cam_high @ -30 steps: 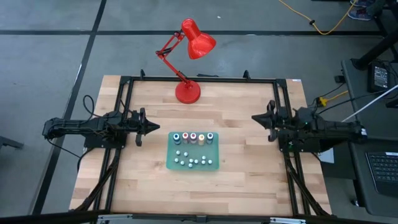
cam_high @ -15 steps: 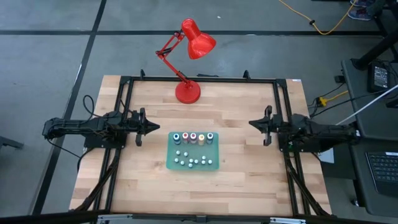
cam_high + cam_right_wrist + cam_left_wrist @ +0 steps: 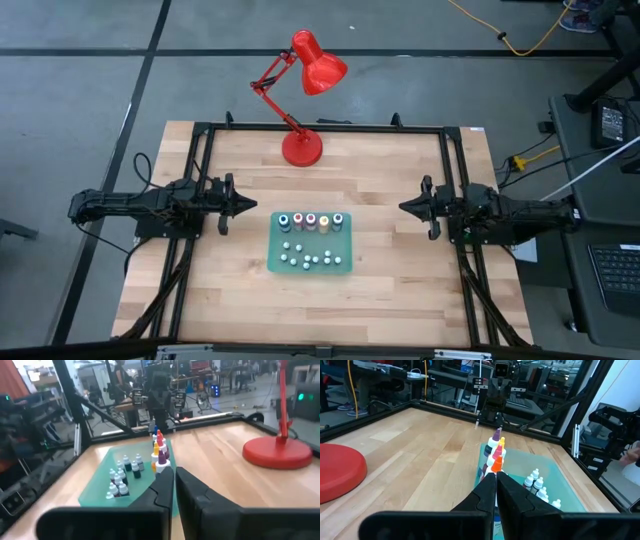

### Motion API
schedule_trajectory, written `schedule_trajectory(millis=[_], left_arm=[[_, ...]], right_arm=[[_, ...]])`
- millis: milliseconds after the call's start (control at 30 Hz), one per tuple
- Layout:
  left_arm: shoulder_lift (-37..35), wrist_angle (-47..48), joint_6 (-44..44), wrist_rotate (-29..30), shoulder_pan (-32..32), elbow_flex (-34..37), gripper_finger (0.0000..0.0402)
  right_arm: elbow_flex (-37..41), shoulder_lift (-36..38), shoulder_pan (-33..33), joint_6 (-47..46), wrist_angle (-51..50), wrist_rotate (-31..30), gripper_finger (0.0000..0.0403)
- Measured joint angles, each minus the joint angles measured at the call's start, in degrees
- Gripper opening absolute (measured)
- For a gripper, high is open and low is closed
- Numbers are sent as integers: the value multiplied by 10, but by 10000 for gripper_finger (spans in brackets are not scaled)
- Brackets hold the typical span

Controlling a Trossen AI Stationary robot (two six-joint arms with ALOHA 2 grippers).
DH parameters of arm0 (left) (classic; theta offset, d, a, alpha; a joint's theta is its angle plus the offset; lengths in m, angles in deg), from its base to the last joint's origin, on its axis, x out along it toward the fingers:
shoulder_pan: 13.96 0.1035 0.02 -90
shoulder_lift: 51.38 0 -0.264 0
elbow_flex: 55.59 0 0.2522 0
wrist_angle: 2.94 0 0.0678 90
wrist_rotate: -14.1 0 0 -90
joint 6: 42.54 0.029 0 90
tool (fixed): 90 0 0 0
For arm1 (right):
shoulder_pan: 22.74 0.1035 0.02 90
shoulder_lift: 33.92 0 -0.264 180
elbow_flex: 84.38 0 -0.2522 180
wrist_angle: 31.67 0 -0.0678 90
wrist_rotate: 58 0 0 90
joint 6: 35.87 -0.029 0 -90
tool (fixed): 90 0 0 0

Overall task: Pick & Place food coloring
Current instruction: Return to Home Position

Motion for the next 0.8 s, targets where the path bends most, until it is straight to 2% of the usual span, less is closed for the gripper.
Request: schedule_trajectory(millis=[133,333,800], left_arm=[[0,0,0,0,-1,0,9],[-3,1,0,5,-10,0,12],[-3,0,0,5,-46,0,12]], right_arm=[[0,-3,0,-1,0,1,24],[0,-19,1,-21,0,1,5],[0,-46,1,-17,5,-23,23]])
